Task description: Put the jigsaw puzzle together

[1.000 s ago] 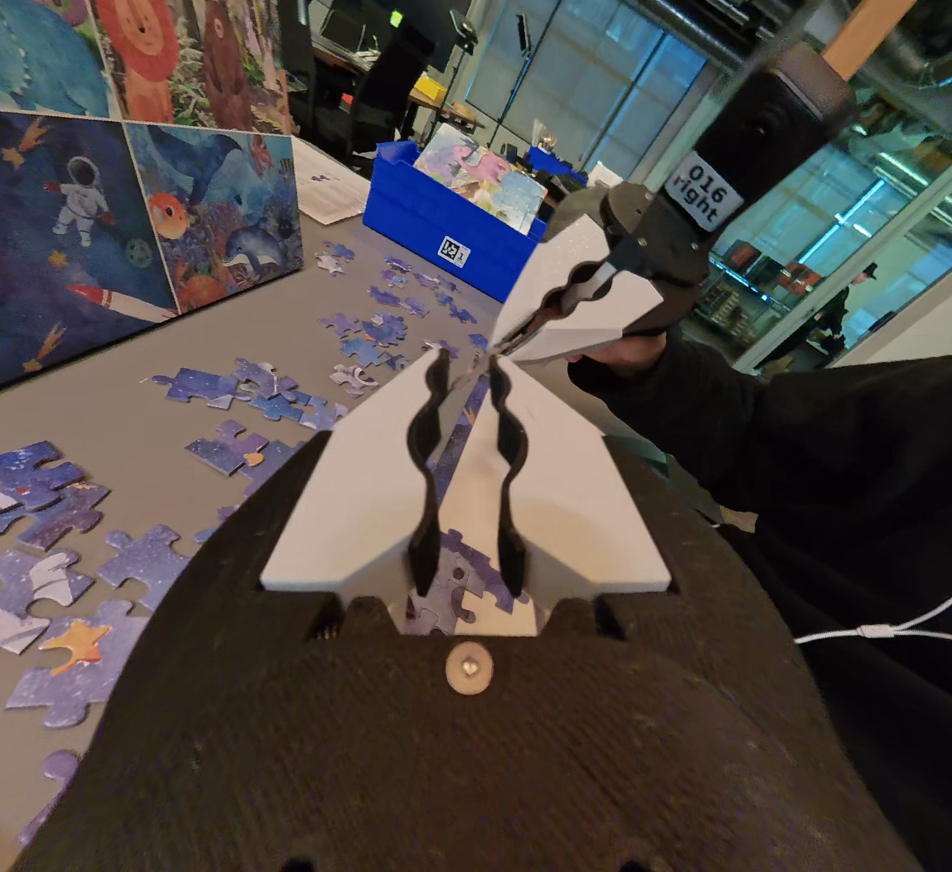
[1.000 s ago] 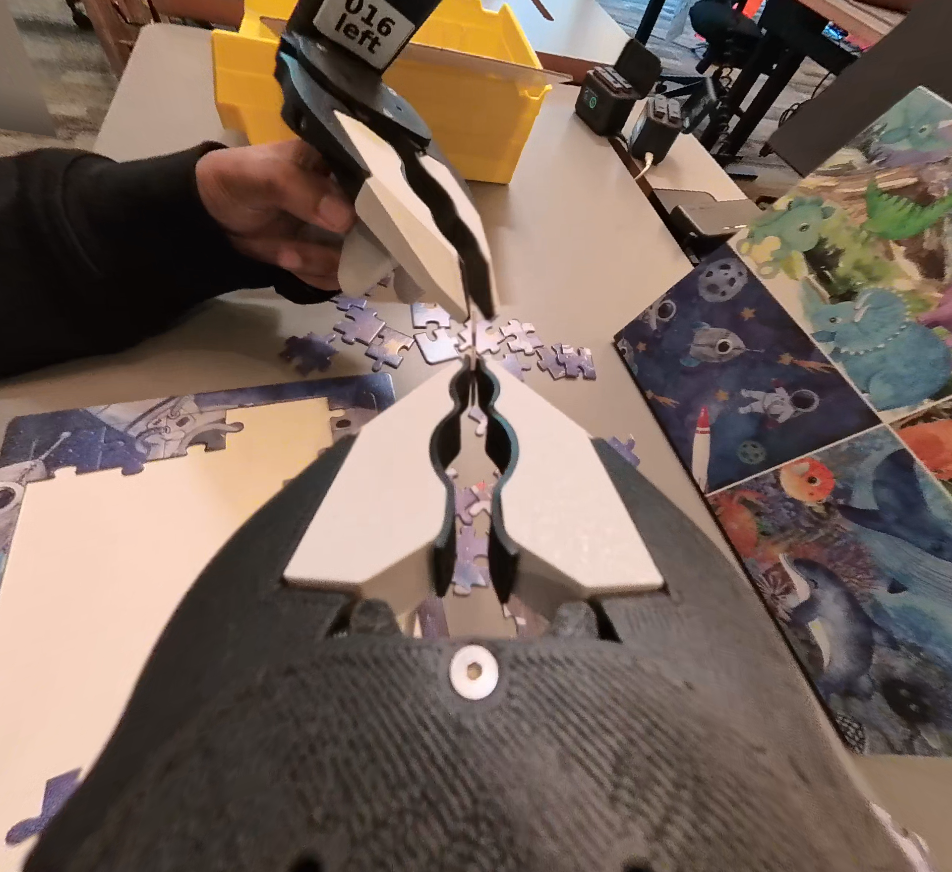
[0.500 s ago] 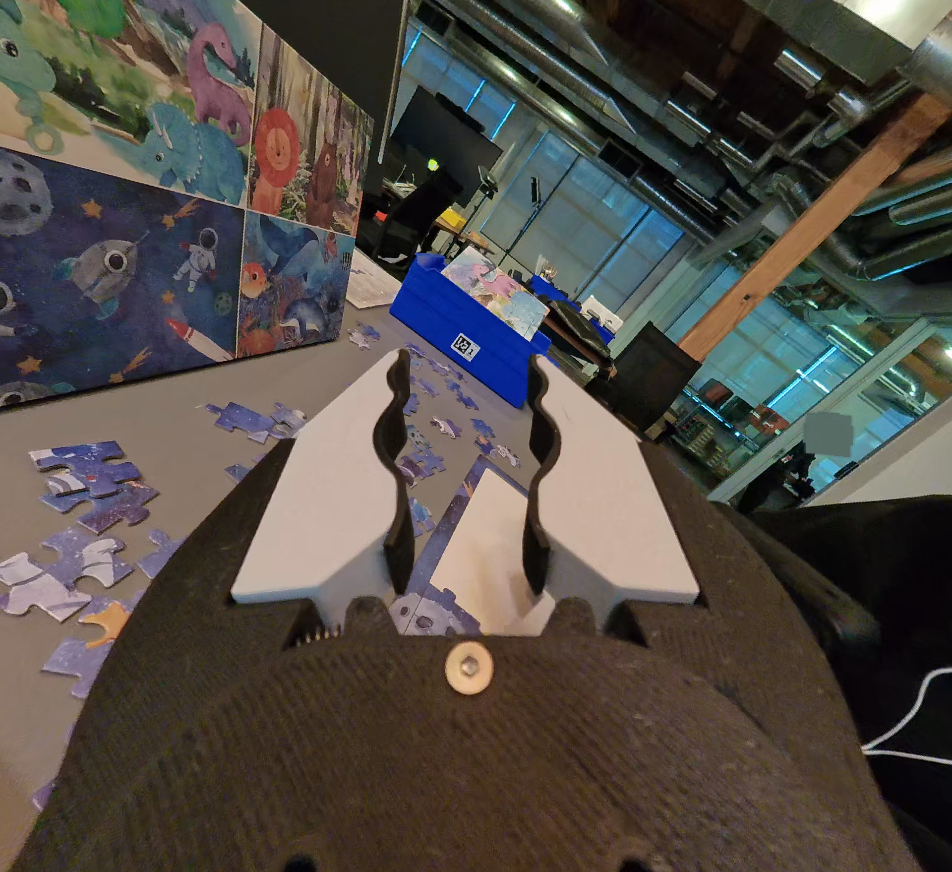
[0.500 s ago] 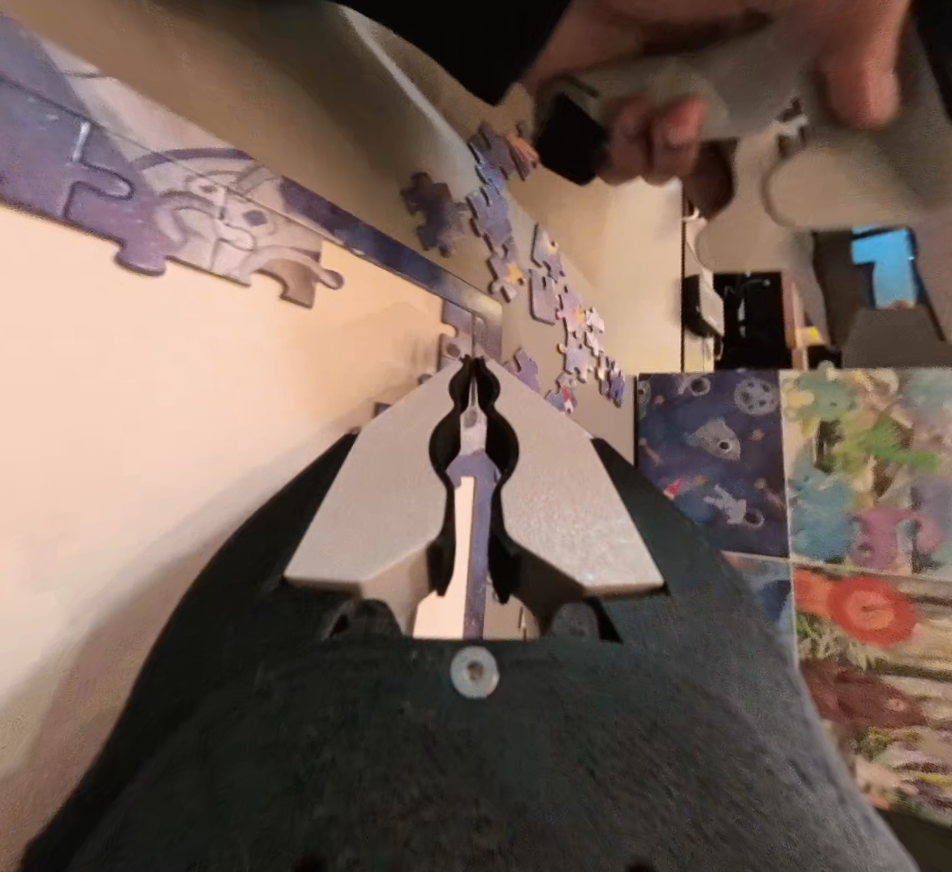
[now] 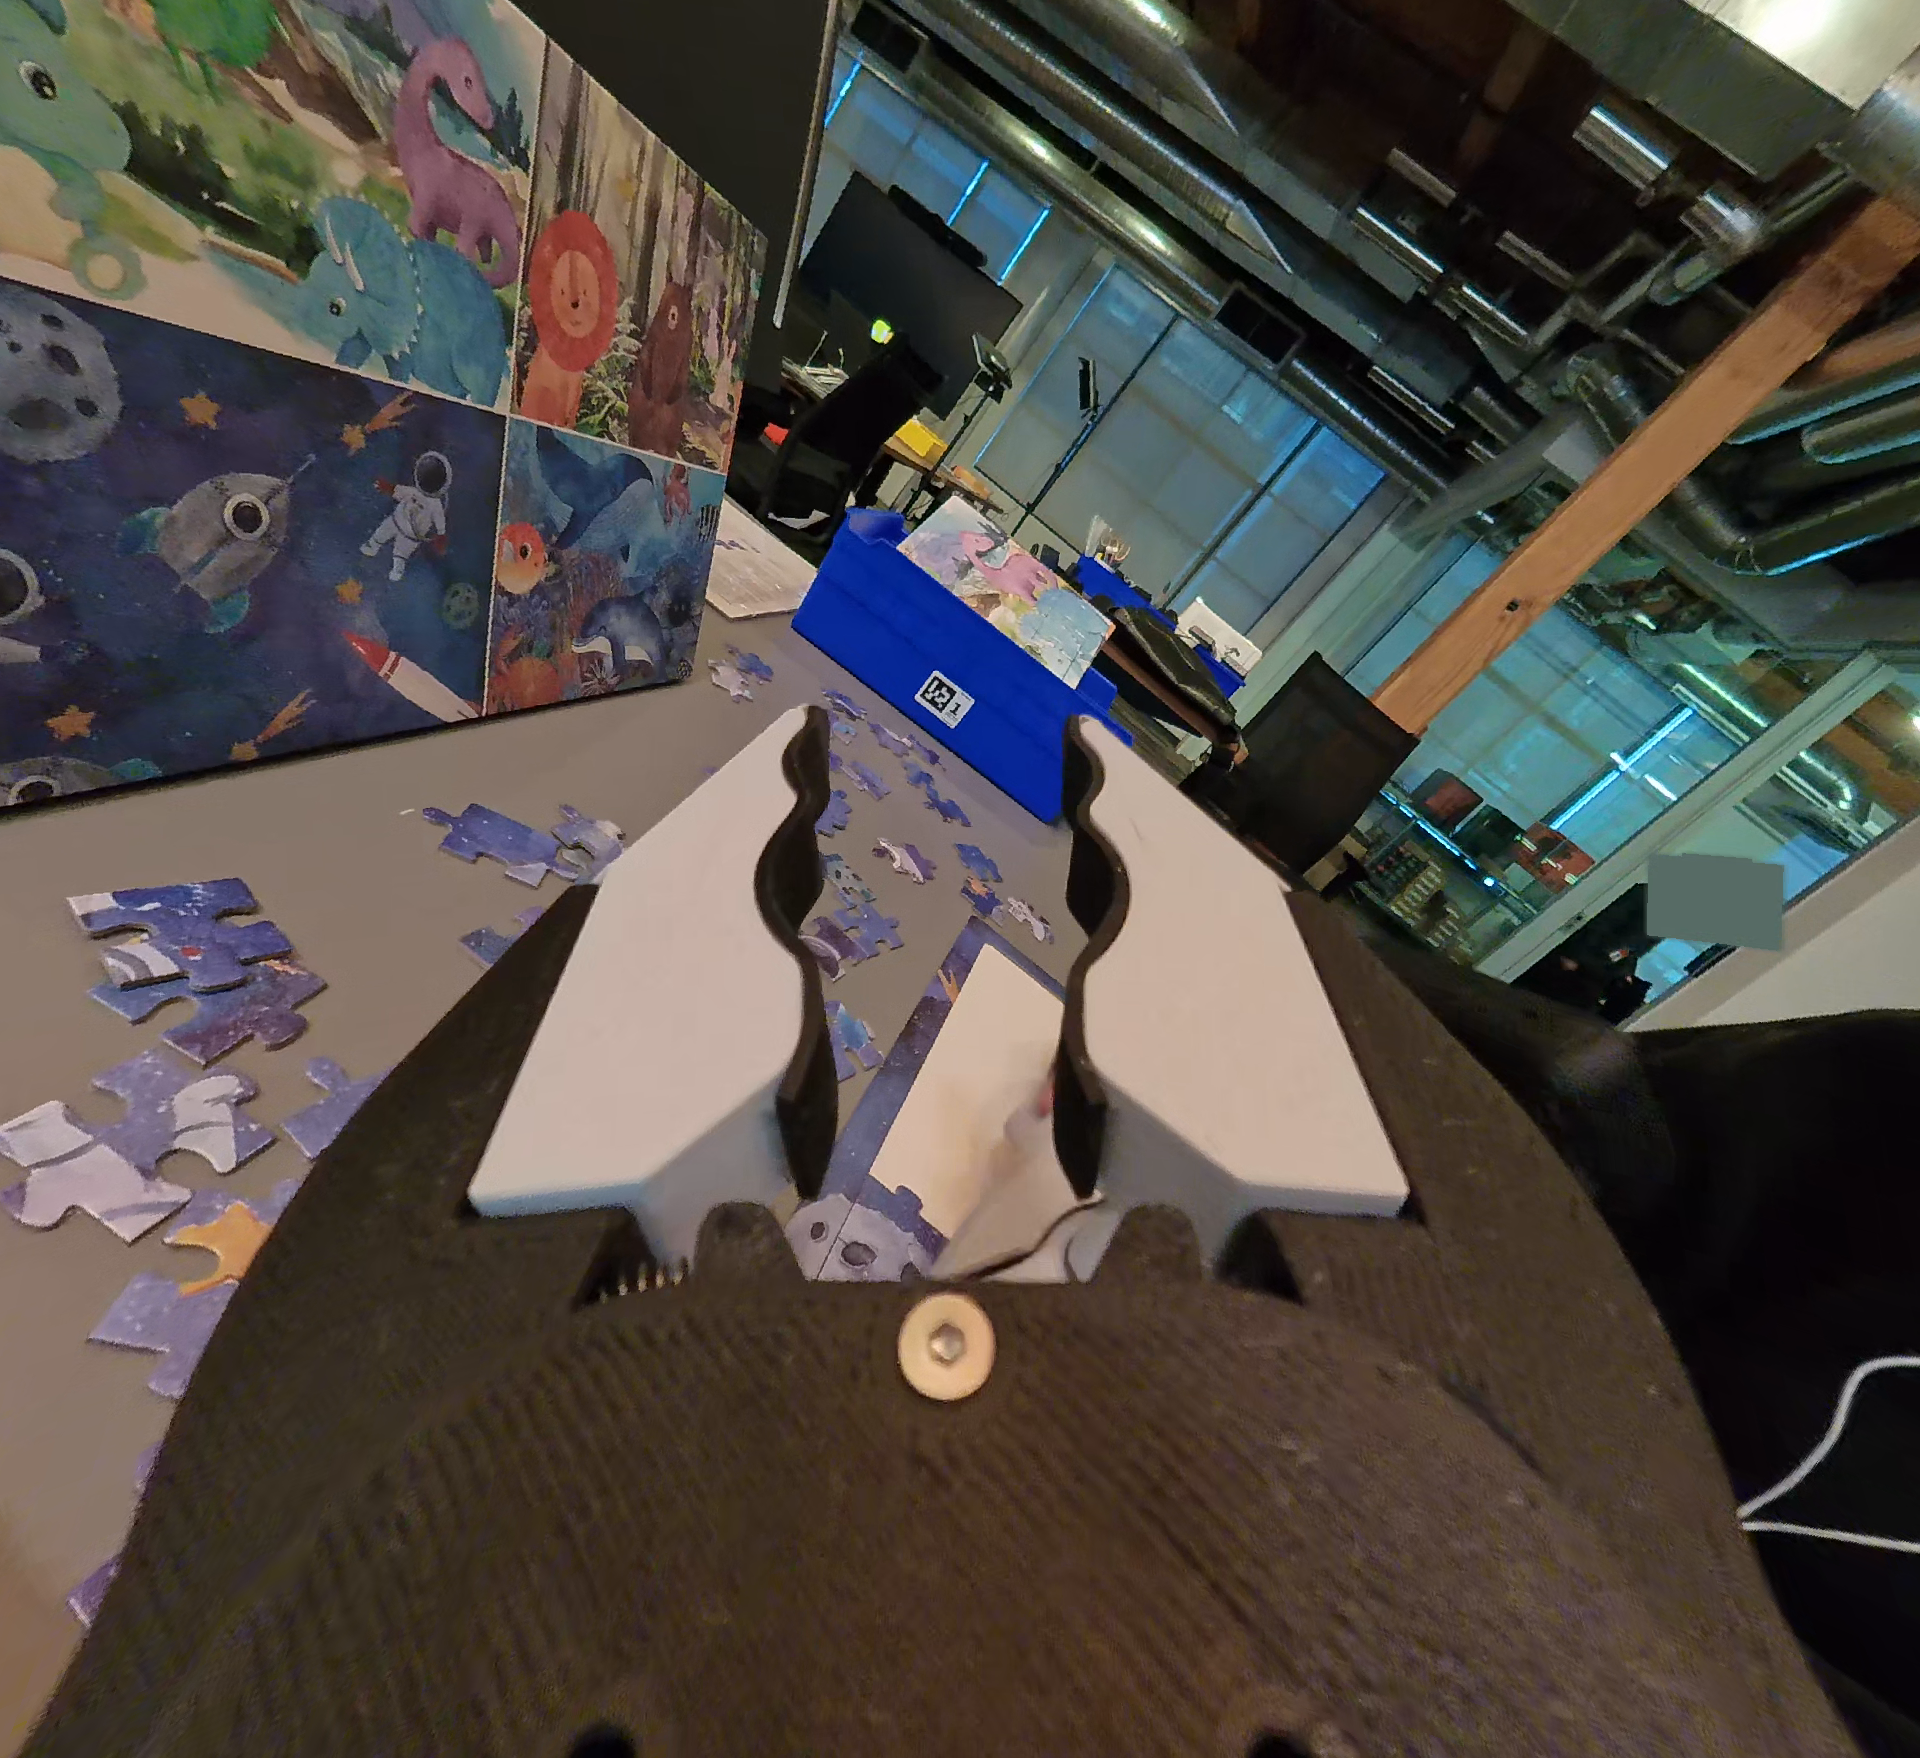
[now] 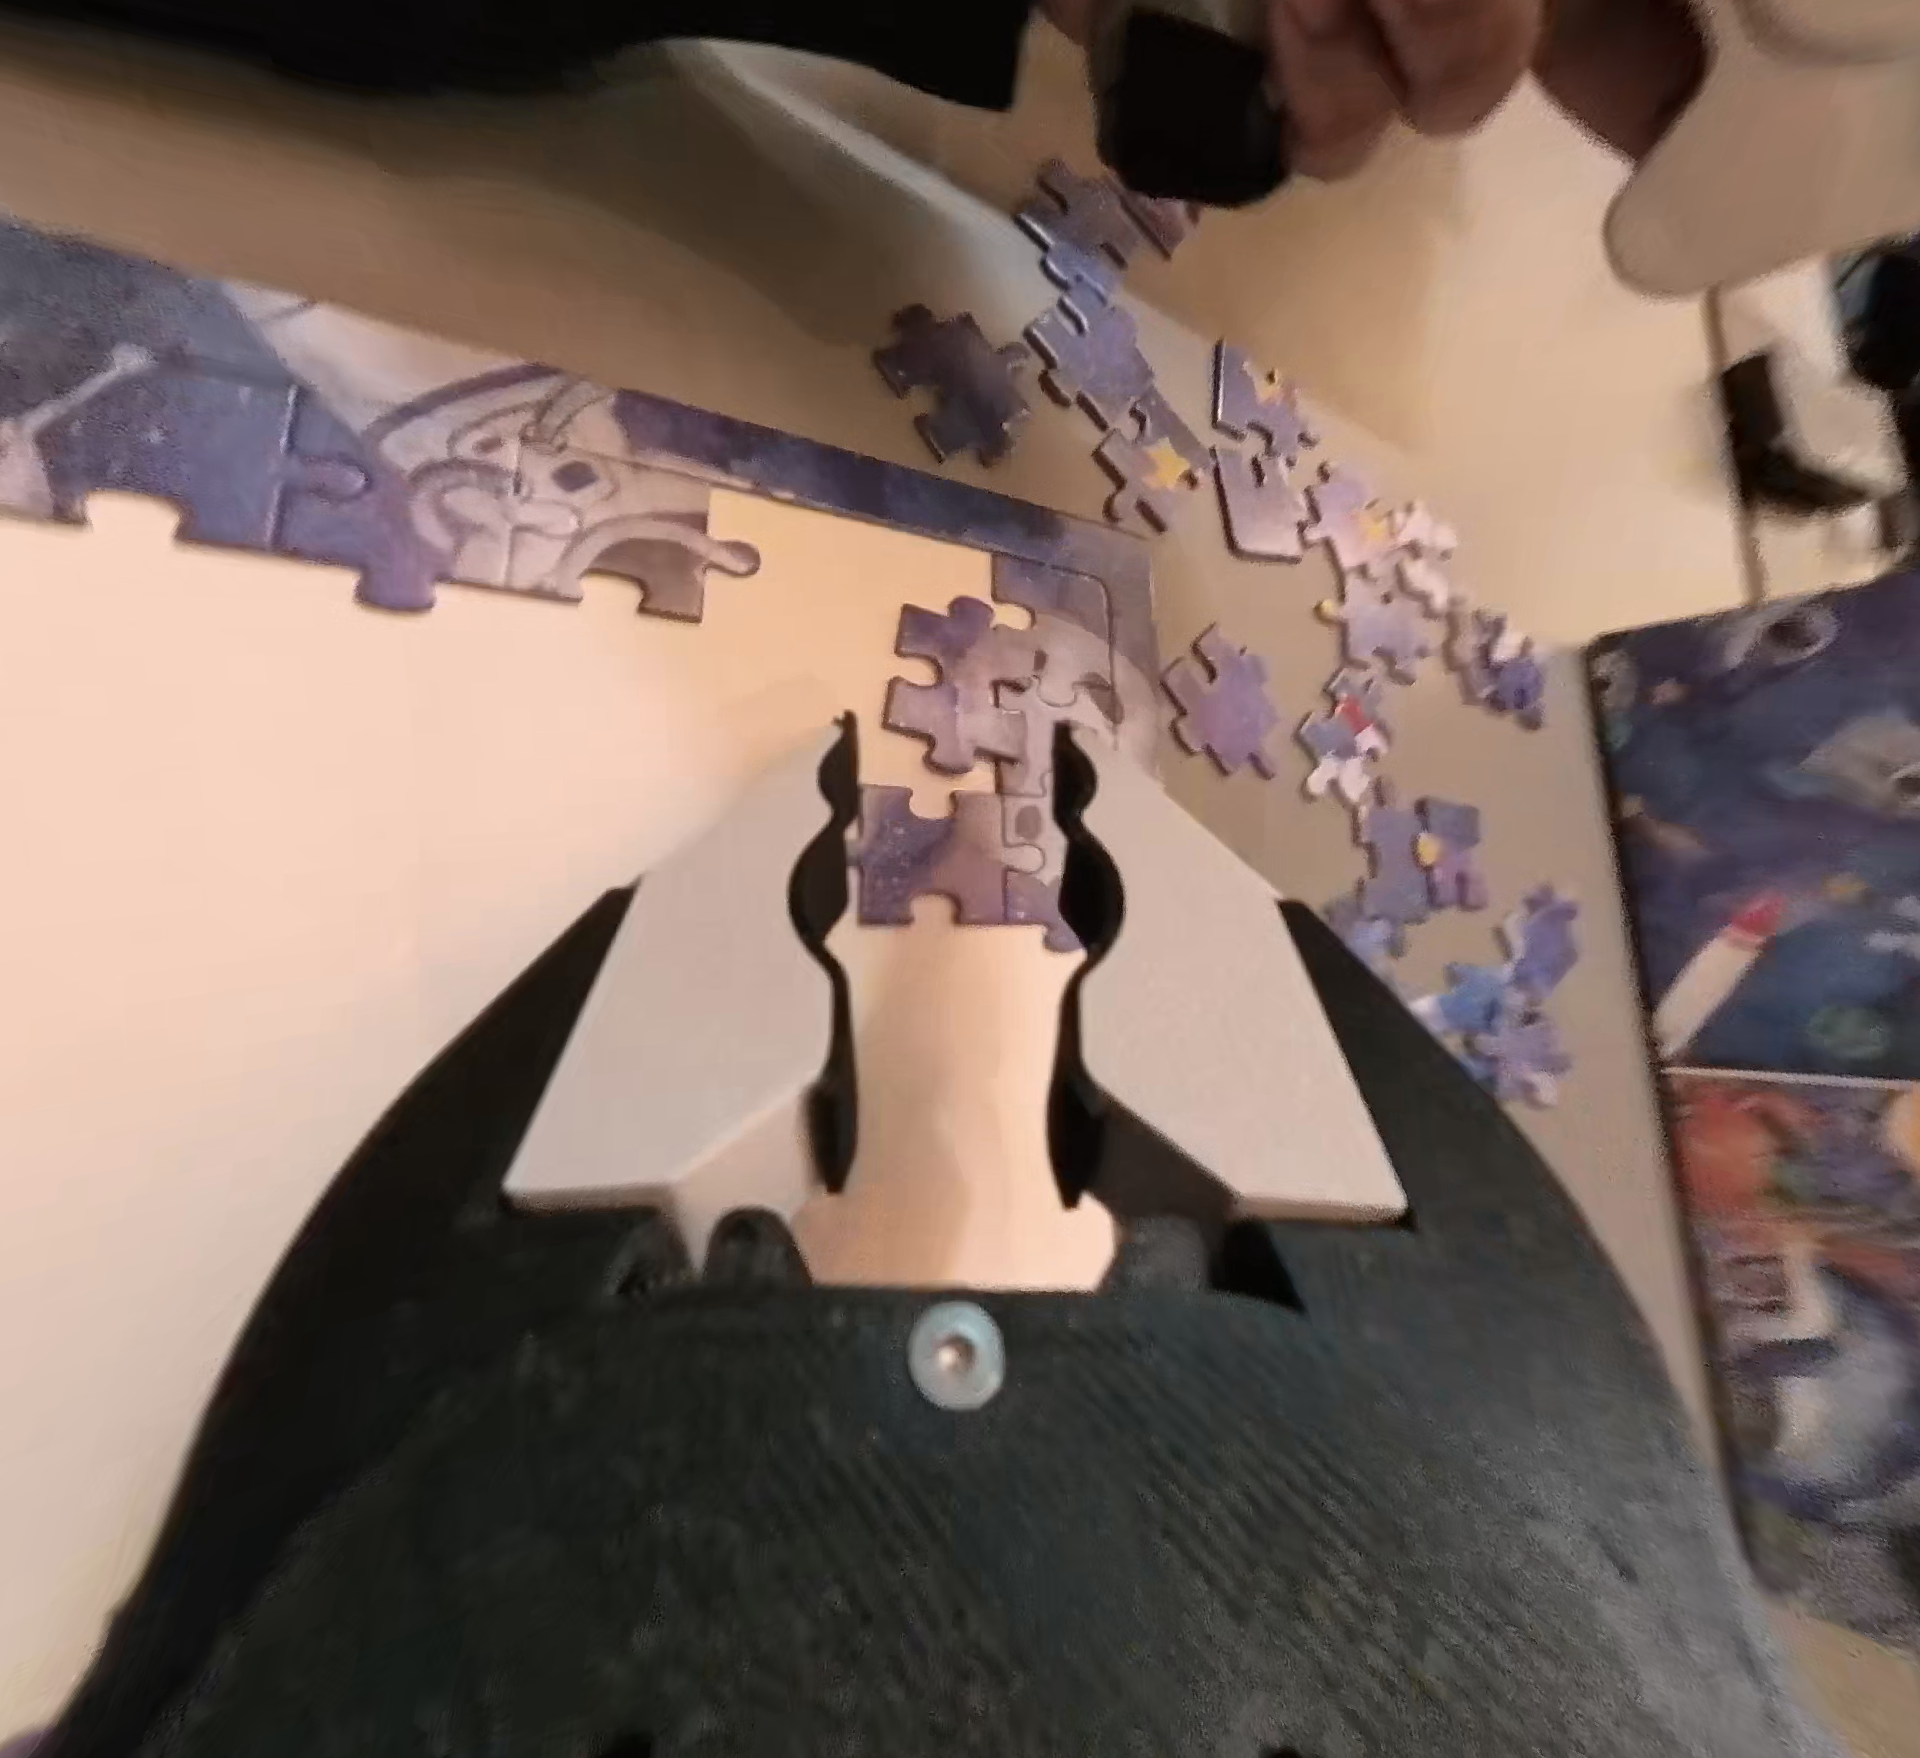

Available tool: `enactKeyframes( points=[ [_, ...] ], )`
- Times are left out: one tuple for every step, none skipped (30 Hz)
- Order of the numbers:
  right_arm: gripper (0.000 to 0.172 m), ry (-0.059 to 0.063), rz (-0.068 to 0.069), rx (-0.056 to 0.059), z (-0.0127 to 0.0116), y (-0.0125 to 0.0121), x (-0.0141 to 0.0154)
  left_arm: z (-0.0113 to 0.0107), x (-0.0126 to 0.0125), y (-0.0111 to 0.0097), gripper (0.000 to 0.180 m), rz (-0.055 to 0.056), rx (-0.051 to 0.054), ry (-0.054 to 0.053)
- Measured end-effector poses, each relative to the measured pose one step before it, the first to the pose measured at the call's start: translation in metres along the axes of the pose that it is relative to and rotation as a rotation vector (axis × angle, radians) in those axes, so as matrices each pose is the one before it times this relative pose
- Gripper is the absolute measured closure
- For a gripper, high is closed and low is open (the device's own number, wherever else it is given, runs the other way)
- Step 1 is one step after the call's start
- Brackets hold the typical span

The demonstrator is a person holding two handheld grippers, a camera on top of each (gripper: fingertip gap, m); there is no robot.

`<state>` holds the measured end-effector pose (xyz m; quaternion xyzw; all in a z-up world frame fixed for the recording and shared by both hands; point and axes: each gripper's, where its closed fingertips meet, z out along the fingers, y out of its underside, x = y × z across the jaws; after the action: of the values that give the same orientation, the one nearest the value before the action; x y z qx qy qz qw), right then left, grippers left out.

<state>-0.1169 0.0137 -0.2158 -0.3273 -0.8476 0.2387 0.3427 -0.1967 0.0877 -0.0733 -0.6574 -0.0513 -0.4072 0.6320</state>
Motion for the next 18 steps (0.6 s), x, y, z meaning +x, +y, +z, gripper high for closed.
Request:
enactKeyframes(
  points=[
    [0.133,-0.0187,0.0724,0.0000,0.00293,0.00073,0.00172,0.00009,-0.00052,0.00029,0.138,-0.0005,-0.0007,-0.0020],
    [0.131,-0.0222,0.0676,0.0038,0.00222,-0.00037,0.00153,-0.00012,-0.00039,-0.00006,0.138,-0.0017,0.0008,-0.0009],
    [0.128,-0.0289,0.0564,0.0031,0.00180,-0.00025,0.00021,-0.00029,-0.00026,-0.00034,0.138,-0.0021,0.0023,0.0001],
    [0.127,-0.0295,0.0475,0.0044,0.00151,-0.00036,-0.00064,-0.00044,-0.00027,-0.00050,0.138,-0.0020,0.0033,0.0000],
    [0.127,-0.0256,0.0395,0.0057,0.00121,-0.00039,-0.00075,-0.00050,-0.00018,-0.00058,0.138,-0.0016,0.0034,0.0000],
    [0.127,-0.0206,0.0316,0.0060,0.00103,-0.00024,-0.00074,-0.00050,-0.00014,-0.00063,0.138,-0.0012,0.0032,0.0001],
    [0.127,-0.0160,0.0246,0.0042,0.00091,-0.00017,-0.00056,-0.00044,-0.00019,-0.00061,0.138,-0.0014,0.0029,0.0000],
    [0.127,-0.0106,0.0180,0.0017,0.00069,0.00004,-0.00022,-0.00028,0.00003,-0.00047,0.138,-0.0015,0.0026,0.0008],
    [0.128,-0.0040,0.0122,-0.0017,0.00074,0.00028,0.00051,-0.00006,0.00025,-0.00029,0.138,-0.0018,0.0019,0.0020],
    [0.129,-0.0027,0.0053,-0.0039,0.00078,0.00061,0.00033,0.00007,0.00045,-0.00013,0.138,-0.0014,0.0009,0.0025],
    [0.129,-0.0024,-0.0012,-0.0018,0.00067,0.00007,-0.00010,0.00018,0.00015,0.00010,0.138,-0.0004,-0.0005,0.0011],
    [0.130,-0.0018,-0.0058,0.0009,0.00040,-0.00033,-0.00032,0.00027,-0.00003,0.00039,0.138,0.0000,-0.0019,-0.0006],
    [0.132,-0.0027,-0.0084,0.0005,0.00021,-0.00029,-0.00066,0.00010,-0.00008,0.00025,0.138,0.0002,-0.0017,-0.0003],
    [0.136,-0.0023,-0.0087,0.0013,0.00011,-0.00028,-0.00082,0.00001,0.00013,-0.00007,0.138,0.0000,-0.0001,0.0005],
    [0.142,0.0005,-0.0089,0.0009,0.00002,-0.00031,-0.00041,-0.00016,0.00010,-0.00029,0.138,-0.0003,0.0015,0.0008],
    [0.143,0.0044,-0.0077,-0.0002,-0.00024,-0.00025,0.00037,-0.00019,0.00021,-0.00045,0.138,-0.0006,0.0022,0.0008],
    [0.143,0.0046,-0.0052,-0.0016,-0.00038,-0.00012,0.00060,-0.00032,0.00001,-0.00040,0.138,-0.0009,0.0021,0.0009],
    [0.143,0.0009,-0.0030,-0.0019,-0.00051,-0.00006,0.00047,-0.00027,0.00015,-0.00038,0.139,-0.0008,0.0018,0.0011]
  ],
)
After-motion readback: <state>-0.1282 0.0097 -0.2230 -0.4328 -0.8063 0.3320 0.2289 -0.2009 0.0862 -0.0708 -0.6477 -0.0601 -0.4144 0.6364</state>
